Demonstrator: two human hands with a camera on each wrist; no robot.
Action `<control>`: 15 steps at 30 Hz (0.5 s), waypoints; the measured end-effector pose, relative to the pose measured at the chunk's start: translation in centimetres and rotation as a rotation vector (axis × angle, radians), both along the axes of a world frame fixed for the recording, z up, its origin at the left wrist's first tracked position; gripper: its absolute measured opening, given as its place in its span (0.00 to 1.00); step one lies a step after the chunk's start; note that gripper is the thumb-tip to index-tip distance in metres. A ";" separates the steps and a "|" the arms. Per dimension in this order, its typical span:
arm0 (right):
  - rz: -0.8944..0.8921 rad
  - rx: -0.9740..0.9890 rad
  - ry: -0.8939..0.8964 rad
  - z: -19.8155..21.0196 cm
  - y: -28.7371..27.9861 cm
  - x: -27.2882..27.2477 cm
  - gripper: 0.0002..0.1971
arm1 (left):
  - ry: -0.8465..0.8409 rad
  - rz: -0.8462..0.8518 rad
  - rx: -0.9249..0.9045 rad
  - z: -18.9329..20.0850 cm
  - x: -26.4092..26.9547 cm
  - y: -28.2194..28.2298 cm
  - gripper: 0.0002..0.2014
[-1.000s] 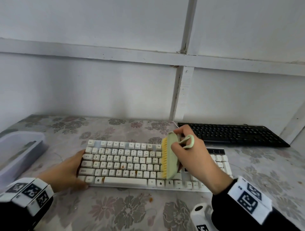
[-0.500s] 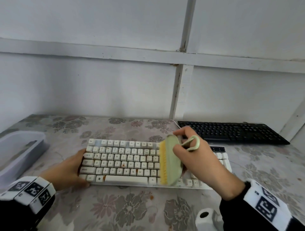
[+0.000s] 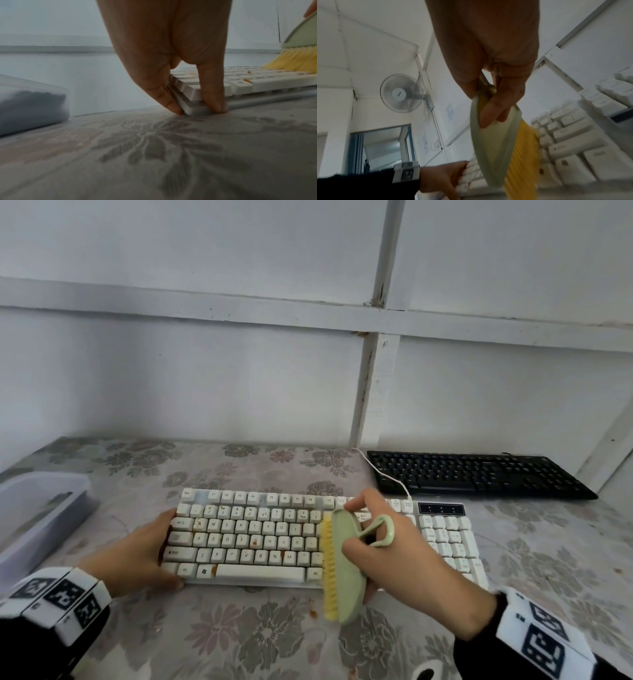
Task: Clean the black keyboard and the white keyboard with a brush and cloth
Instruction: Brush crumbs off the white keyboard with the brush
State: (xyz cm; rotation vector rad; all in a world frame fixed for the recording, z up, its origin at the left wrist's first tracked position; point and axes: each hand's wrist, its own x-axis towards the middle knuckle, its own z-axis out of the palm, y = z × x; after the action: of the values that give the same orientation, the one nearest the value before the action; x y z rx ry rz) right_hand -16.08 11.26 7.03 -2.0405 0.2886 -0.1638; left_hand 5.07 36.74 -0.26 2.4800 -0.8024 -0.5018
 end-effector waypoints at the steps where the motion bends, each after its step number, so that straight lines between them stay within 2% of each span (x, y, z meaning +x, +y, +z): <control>1: -0.025 0.002 -0.022 0.5 -0.3 0.1 0.12 | 0.002 -0.001 -0.008 0.0 0.0 0.0 0.53; 6: -0.111 0.016 -0.115 1.7 -1.6 1.8 0.14 | 0.025 0.011 -0.017 0.3 -0.3 0.0 0.54; 9: -0.070 0.015 -0.067 0.9 -1.5 1.9 0.14 | 0.029 0.010 -0.013 0.5 -0.4 -0.2 0.53; 13: 0.025 0.008 0.001 -0.9 -0.7 0.6 0.15 | 0.030 0.000 0.006 0.8 -0.6 -0.1 0.58; 15: 0.036 0.015 0.026 -1.3 -0.7 0.0 0.16 | 0.024 0.009 0.001 0.8 -0.7 -0.2 0.56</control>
State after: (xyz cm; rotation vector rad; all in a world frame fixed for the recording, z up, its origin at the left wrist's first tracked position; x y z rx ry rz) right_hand -16.09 10.58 5.77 -2.0333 0.2684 -0.1122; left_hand 4.36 36.56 0.50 2.4732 -0.7817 -0.5276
